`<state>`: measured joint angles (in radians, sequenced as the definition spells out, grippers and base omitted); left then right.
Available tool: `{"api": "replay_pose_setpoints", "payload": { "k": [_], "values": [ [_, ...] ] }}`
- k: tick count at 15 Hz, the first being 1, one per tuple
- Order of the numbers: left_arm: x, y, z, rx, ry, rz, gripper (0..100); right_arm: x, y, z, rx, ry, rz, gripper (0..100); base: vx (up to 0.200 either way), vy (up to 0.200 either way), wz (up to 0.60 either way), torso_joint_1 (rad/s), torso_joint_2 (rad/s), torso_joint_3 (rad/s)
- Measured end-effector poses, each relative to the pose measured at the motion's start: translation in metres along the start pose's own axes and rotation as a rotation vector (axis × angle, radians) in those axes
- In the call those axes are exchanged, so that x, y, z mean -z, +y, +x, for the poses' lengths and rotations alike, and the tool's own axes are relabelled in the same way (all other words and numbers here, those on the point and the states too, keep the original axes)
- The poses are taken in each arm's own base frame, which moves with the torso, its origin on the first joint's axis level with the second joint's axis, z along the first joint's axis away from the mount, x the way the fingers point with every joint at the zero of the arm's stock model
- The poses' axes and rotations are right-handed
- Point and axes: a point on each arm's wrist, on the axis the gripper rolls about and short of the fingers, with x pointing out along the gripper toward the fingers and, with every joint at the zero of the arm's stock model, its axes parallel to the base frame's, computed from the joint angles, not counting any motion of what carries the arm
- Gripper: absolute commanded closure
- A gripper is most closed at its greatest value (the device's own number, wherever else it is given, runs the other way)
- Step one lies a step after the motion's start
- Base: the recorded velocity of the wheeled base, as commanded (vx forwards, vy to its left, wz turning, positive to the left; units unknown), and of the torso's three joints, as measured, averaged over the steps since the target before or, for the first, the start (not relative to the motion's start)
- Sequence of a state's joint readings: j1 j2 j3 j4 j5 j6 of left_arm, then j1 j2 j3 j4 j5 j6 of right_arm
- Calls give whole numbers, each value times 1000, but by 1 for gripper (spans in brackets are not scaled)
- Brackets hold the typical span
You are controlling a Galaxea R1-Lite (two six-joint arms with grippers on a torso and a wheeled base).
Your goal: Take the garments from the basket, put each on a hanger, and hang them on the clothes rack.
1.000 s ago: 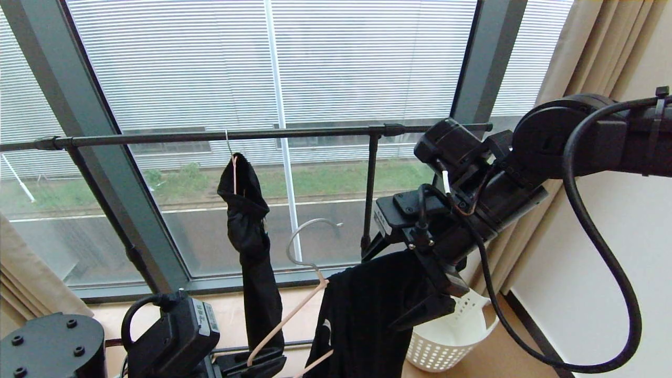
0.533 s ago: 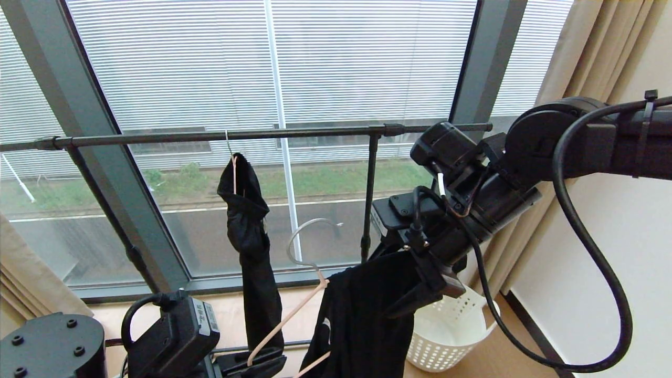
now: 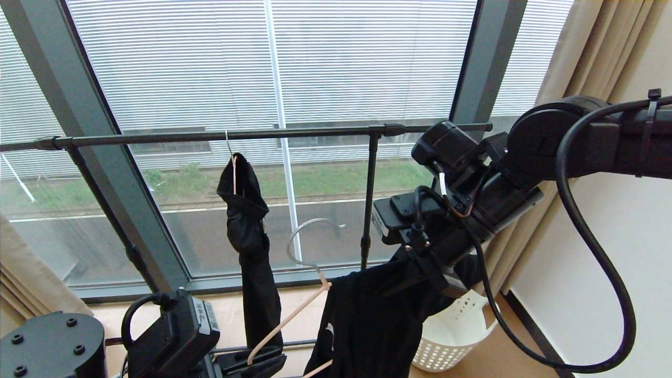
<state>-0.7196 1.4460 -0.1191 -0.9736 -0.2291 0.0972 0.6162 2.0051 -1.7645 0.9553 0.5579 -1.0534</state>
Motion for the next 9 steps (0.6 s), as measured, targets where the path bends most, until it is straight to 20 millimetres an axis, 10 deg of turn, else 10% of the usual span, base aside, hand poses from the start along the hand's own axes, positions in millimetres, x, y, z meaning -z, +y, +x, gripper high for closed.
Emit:
{"api": "replay_pose_setpoints", "payload": {
  "k": [5,6,9],
  "values": [
    [-2,2,1,-15,-6,-6,100,-1,1,-2,5,-2,-3,100,0,0,0,0,0,0],
    [-2,2,1,-17,-6,-5,0,-1,2,-3,7,-3,-4,100,0,0,0,0,0,0],
    [-1,2,0,-17,-6,1,0,-2,3,-6,15,2,-8,100,0,0,0,0,0,0]
  ]
}}
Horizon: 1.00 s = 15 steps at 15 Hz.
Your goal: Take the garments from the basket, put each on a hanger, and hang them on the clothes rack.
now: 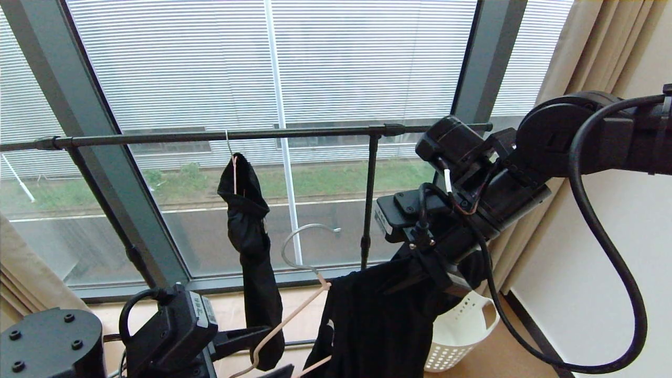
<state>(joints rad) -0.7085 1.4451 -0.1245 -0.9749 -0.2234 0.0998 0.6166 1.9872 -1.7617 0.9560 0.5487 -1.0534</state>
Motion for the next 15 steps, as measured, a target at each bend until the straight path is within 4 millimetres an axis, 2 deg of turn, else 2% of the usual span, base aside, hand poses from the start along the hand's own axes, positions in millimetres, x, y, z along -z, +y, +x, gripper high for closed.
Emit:
{"api": "replay_pose_setpoints", "payload": {
  "k": [3,8,12,15],
  "values": [
    [-2,2,-4,-8,-17,1,0,1,2,-2,9,16,4,100,0,0,0,0,0,0],
    [-6,13,-16,85,-81,-34,0,6,4,-4,5,24,19,100,0,0,0,0,0,0],
    [-7,46,-33,158,-139,-190,0,11,12,-8,1,28,31,100,0,0,0,0,0,0],
    [-2,67,-30,133,-121,-270,0,10,16,-12,4,16,27,100,0,0,0,0,0,0]
  ]
}}
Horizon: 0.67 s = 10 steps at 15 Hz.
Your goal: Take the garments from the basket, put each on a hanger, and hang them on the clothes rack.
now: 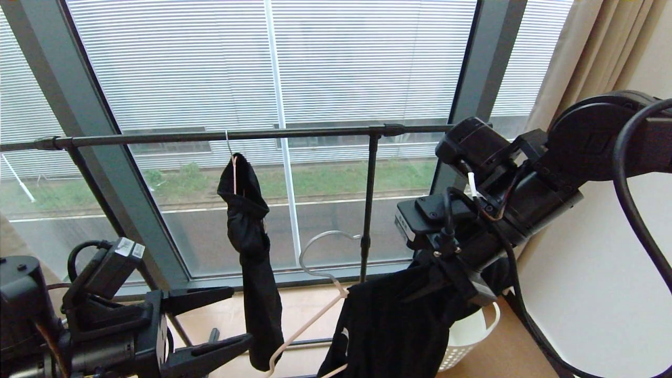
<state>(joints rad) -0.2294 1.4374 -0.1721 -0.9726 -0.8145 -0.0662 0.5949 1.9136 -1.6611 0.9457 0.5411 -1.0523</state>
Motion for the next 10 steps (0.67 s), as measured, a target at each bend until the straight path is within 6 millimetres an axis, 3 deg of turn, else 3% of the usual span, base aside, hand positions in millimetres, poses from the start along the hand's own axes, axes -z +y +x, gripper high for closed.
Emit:
{"api": "replay_pose_setpoints", "payload": {
  "k": [6,10],
  "values": [
    [12,23,17,-22,75,-89,0,-5,3,-1,-3,-65,-29,100,0,0,0,0,0,0],
    [18,23,25,-13,107,-99,0,-17,2,-1,19,-97,-70,100,0,0,0,0,0,0]
  ]
}}
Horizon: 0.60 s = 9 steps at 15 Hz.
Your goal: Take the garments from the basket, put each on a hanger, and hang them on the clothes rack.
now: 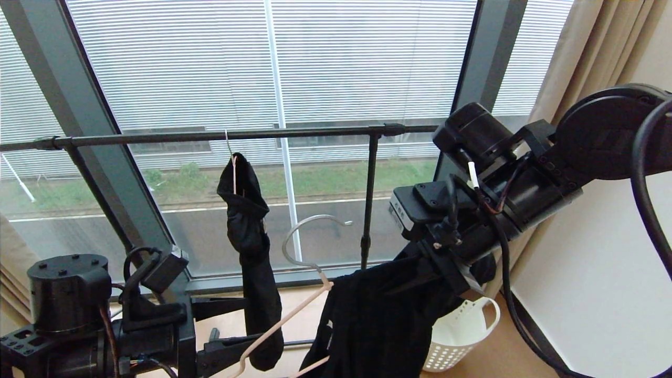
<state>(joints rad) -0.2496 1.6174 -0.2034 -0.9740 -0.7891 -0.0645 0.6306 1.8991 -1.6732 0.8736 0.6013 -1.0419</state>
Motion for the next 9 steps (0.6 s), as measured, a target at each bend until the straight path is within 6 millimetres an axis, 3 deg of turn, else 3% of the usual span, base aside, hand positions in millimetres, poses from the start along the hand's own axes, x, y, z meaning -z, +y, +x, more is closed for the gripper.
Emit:
{"api": "replay_pose_setpoints", "payload": {
  "k": [9],
  "values": [
    [8,-19,17,26,61,74,0,-11,-4,9,15,-26,-30,100,0,0,0,0,0,0]
  ]
}}
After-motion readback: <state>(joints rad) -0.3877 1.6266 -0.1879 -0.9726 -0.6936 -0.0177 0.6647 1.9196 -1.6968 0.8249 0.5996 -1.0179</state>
